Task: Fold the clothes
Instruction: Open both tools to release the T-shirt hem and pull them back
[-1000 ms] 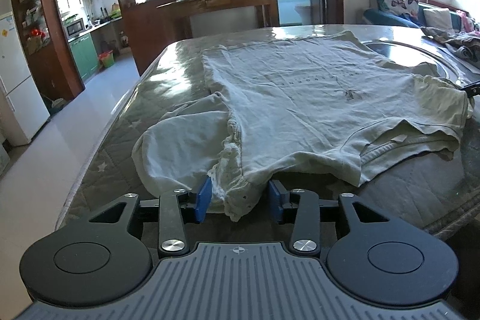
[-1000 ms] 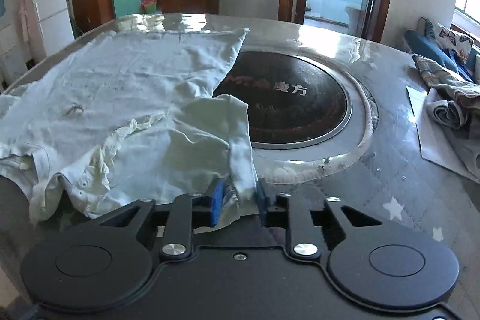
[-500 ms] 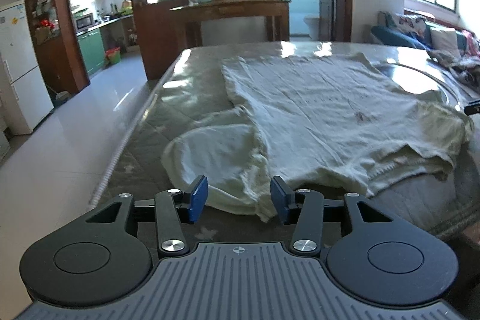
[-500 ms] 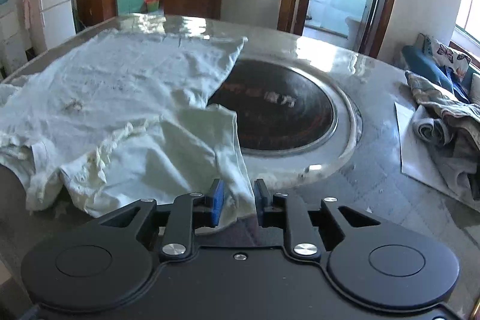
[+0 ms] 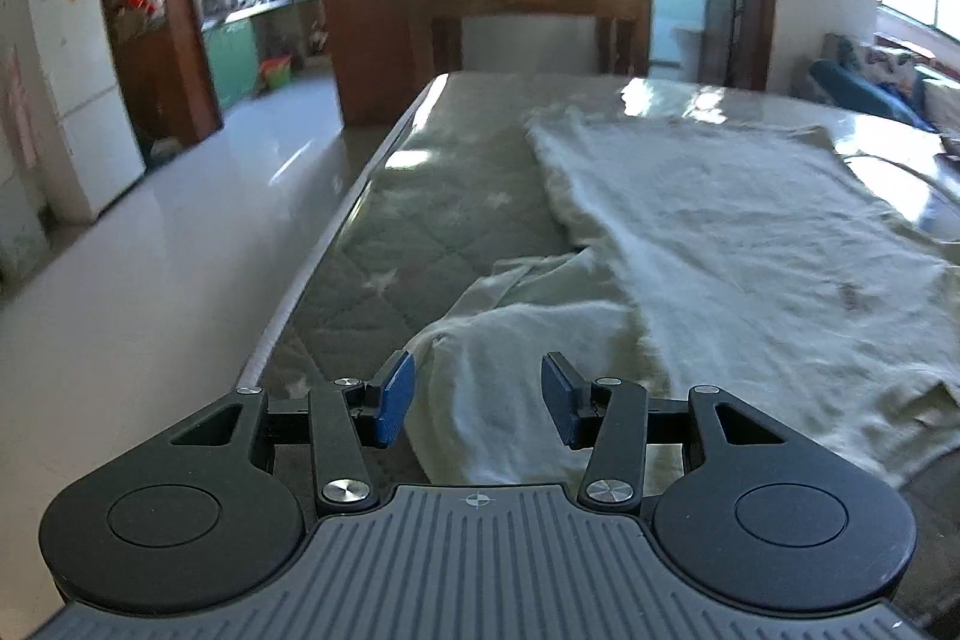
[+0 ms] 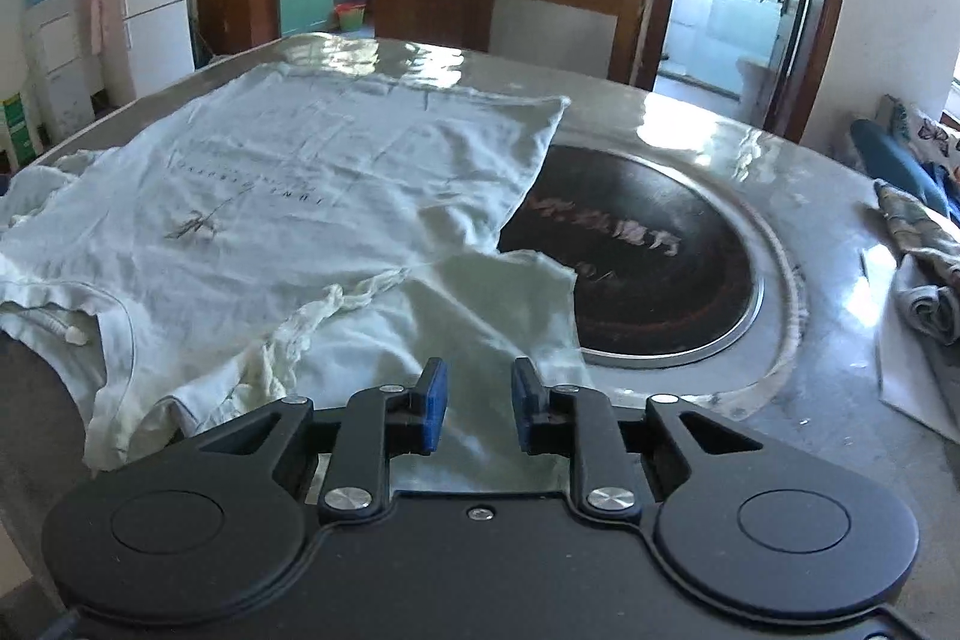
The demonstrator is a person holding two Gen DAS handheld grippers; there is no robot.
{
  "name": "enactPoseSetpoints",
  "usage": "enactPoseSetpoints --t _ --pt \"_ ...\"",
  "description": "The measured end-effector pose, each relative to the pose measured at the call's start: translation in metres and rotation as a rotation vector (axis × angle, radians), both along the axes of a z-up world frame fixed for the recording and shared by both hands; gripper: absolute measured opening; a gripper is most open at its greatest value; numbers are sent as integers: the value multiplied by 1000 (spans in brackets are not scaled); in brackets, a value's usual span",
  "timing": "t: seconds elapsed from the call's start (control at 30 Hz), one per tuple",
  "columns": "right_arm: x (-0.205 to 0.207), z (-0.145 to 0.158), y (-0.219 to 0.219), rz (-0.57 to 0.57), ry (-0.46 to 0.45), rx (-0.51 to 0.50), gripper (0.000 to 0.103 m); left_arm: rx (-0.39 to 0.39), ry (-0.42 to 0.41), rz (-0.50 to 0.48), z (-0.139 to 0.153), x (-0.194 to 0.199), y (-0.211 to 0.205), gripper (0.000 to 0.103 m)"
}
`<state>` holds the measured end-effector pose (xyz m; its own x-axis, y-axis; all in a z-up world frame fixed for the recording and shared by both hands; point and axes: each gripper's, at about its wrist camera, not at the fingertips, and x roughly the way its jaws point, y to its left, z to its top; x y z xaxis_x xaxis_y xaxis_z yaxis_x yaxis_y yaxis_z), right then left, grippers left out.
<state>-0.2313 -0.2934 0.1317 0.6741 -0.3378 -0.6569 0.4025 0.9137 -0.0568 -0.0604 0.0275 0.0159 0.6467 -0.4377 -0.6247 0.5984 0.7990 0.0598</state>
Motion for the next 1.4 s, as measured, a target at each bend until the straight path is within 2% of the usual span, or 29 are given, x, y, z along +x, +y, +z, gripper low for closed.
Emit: enactPoseSetpoints --t 0.13,0.3,0.47,0.53,0.63,0.77,0.83,0.93,1.07,1.23,1.33,1.4 --pt "-2 -3 -3 -4 8 8 30 -10 25 27 -9 8 2 44" --pt "-7 -3 -6 -15 20 -1 30 69 -45 28 -15 6 -2 42" --pt "-13 -1 -9 -31 29 -4 31 82 -68 30 -12 2 -2 42" --pt "-15 2 -7 -35 25 -11 40 91 -97 30 -9 -4 -3 42" --pt "-18 13 2 -11 -4 -37 41 83 -142 29 3 -17 -1 42" --pt "-14 28 22 78 -37 -39 45 -4 -133 -9 19 -34 0 42" --pt "-11 27 26 83 -25 -62 48 -46 -121 -48 24 -45 -2 42" --pt "-8 17 23 68 0 -47 48 -69 -91 -114 22 -60 -9 42" --pt "-18 2 13 26 38 -13 48 -12 -65 -184 3 -72 -23 42" --pt "-35 -3 6 14 55 -3 49 37 -24 -191 -15 -69 -31 42" --pt "-35 -4 5 16 74 -54 49 38 -20 -196 -19 -66 -30 43" --pt "-33 -5 2 3 103 -140 49 39 -20 -201 -20 -66 -30 45"
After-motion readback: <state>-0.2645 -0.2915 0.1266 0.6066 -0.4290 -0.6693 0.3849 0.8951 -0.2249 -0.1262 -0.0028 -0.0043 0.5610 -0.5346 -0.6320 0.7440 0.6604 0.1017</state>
